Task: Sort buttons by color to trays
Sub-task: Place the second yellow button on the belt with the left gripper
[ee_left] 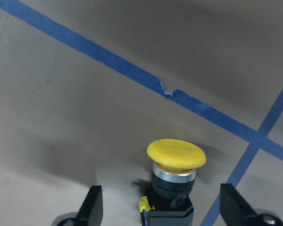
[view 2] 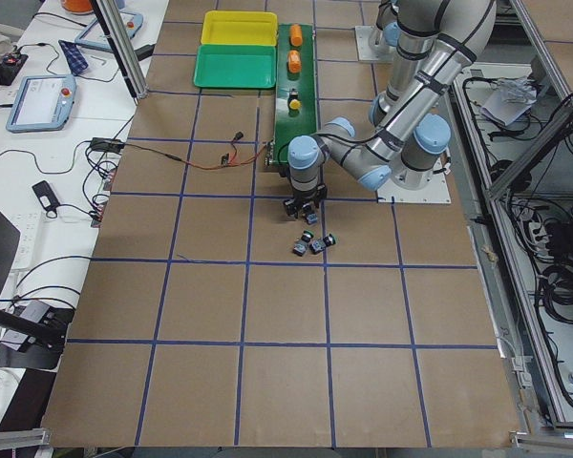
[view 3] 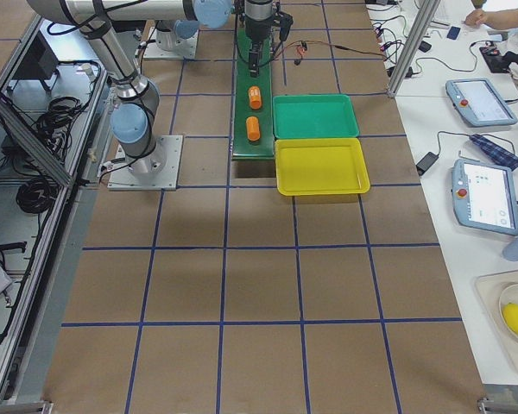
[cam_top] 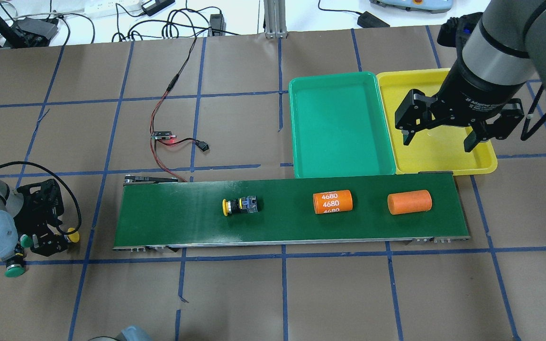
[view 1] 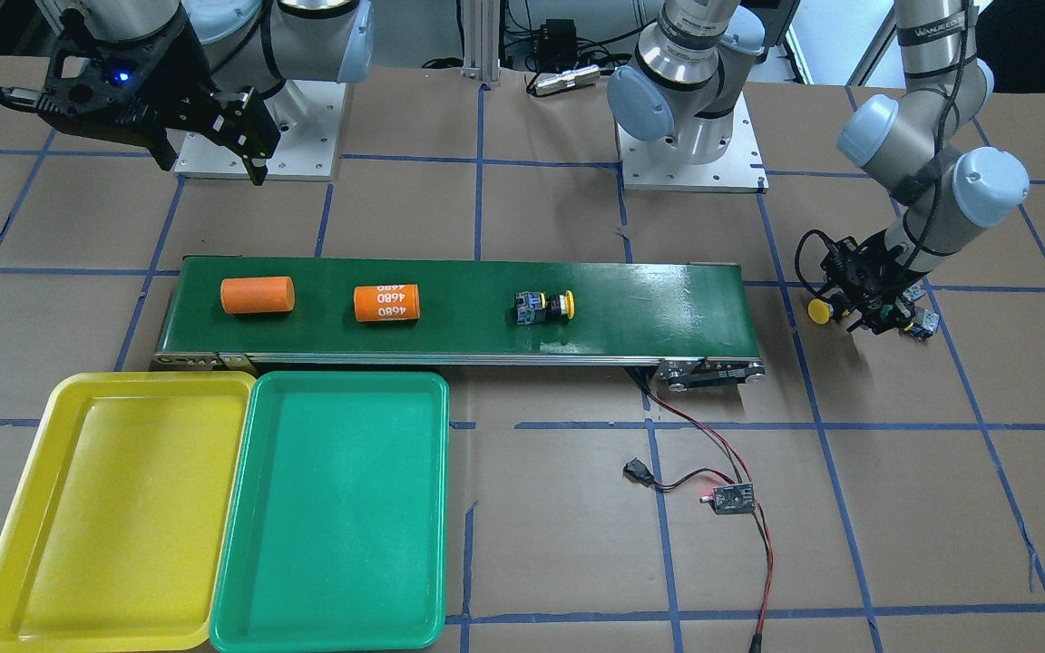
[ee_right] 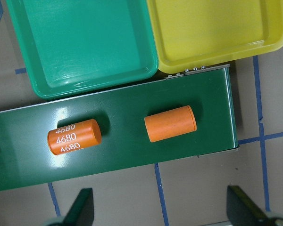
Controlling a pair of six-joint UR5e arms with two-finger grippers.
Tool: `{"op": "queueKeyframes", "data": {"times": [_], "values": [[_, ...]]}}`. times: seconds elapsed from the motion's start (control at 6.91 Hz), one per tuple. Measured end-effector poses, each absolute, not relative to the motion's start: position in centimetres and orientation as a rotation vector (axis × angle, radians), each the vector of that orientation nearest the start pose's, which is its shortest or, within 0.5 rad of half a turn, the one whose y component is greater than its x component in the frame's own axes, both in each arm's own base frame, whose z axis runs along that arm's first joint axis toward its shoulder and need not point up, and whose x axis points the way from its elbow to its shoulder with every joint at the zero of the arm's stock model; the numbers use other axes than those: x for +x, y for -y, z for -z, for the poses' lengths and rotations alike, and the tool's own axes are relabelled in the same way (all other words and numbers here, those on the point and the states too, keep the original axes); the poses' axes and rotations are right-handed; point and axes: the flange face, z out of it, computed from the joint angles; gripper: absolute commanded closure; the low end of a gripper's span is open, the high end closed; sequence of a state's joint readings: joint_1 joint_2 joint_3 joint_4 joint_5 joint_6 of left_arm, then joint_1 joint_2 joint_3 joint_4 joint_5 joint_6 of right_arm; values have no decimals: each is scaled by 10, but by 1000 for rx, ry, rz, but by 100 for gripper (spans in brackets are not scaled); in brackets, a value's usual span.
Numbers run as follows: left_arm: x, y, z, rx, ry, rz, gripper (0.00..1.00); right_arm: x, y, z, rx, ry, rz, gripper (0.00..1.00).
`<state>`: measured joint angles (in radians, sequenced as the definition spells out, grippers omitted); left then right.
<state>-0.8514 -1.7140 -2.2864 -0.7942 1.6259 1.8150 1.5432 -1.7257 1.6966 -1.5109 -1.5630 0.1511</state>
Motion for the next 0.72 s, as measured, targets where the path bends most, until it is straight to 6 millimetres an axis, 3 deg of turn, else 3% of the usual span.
{"op": "queueKeyframes", "data": {"times": [0.43, 0.72], "values": [[168, 396, -183, 1697, -2699, -116, 100, 122, 428, -492, 283, -3121, -34, 0], [146, 426, -215, 1791, -2597, -96, 100, 122, 429, -493, 284, -3122, -14, 0]]}}
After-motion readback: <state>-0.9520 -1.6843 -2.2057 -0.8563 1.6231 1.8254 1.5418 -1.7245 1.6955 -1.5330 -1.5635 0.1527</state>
